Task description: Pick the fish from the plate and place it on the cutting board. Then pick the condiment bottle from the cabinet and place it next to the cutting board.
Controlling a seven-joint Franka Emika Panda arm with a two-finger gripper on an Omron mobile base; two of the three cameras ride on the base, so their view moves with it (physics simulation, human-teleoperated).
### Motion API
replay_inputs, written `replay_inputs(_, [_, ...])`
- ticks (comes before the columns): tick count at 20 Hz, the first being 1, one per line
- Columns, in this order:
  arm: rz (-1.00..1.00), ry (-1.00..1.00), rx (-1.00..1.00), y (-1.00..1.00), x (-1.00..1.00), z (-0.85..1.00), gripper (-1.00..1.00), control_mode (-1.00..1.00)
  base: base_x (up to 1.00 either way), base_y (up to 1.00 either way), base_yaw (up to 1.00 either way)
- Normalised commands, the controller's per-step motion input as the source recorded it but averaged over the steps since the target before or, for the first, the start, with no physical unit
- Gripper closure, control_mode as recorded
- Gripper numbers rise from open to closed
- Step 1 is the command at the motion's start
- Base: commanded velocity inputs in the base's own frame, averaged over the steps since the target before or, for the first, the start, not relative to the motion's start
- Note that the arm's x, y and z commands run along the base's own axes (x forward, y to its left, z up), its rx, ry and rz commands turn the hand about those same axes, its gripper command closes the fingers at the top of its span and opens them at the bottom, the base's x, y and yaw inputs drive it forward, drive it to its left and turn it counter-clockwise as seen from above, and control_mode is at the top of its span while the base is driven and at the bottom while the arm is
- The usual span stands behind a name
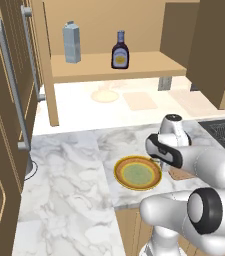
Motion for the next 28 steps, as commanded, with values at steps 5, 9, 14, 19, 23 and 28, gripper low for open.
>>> replay_inputs(5, [0.0,0.0,0.0,-0.23,0.01,0.02,1.0,-1.0,0.0,0.0,0.0])
replay_inputs(9, [0.0,0.0,0.0,-0.21,0.01,0.0,1.0,-1.0,0.0,0.0,0.0])
replay_inputs(14, [0.0,0.0,0.0,-0.22,0.0,0.0,1.0,-1.0,0.0,0.0,0.0])
replay_inputs(19, [0.0,0.0,0.0,-0.24,0.0,0.0,1.0,-1.0,0.0,0.0,0.0])
replay_inputs(23, [0.0,0.0,0.0,-0.22,0.01,0.0,1.0,-1.0,0.0,0.0,0.0])
replay_inputs(28, [0.0,-0.02,0.0,-0.2,0.03,0.0,1.0,-1.0,0.0,0.0,0.0])
